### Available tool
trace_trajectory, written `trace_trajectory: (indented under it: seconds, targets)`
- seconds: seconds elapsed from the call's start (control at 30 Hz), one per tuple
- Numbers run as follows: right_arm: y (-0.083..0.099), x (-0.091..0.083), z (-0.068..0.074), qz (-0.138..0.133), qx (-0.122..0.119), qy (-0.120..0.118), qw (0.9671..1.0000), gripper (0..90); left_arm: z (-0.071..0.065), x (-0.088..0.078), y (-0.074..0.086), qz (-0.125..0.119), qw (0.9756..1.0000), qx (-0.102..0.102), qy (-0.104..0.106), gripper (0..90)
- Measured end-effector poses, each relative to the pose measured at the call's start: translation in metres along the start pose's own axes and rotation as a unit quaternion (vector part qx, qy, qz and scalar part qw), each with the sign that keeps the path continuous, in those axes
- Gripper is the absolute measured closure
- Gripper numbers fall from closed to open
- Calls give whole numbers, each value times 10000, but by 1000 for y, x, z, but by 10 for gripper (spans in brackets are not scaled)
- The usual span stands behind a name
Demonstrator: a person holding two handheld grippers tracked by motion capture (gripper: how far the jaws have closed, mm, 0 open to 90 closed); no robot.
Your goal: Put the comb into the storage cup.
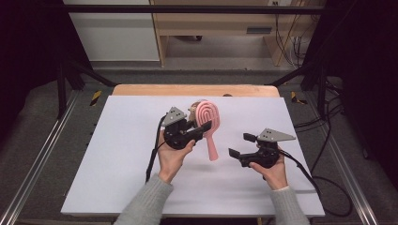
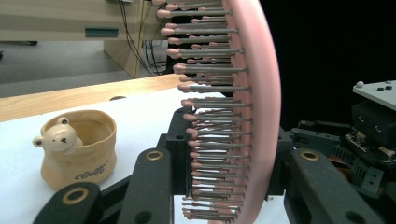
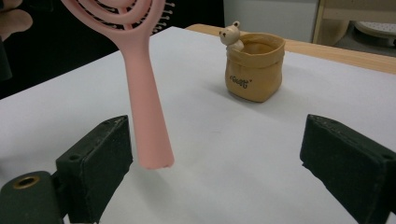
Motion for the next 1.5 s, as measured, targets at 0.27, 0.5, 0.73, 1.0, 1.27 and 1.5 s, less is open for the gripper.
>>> trace_trajectory:
  seconds: [0.27, 0.5, 0.73, 1.0, 1.27, 1.5]
  targets:
    - [6, -3, -10, 118, 169, 91, 9997, 35, 2, -3, -7, -2, 10000, 57, -38, 639]
    - [12, -6, -17, 182, 141, 47, 9997, 8, 4, -5, -14, -29, 9999, 99, -65, 640]
    - [18, -10, -25, 205, 179, 10, 9996, 7, 5, -9, -19, -67, 9999, 125, -89, 640]
    - [22, -14, -31, 224, 93, -25, 9997, 7, 11, -13, -23, -122, 9998, 103, -113, 640]
    - [26, -17, -36, 244, 87, 16, 9997, 6, 14, -15, -29, -163, 9997, 104, -140, 640]
    - [26, -20, -38, 176, 79, 39, 9998, 6, 18, -19, -37, -206, 9995, 129, -183, 640]
Point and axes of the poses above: each handheld gripper's, and its own axes: x roughly forward along the jaws, y roughly out of its underside, z roughly to its left, the point moved 5 cm from there along x, roughly forward along the jaws, and after that the axes turned 2 degrees about y, right-handed, at the moved point
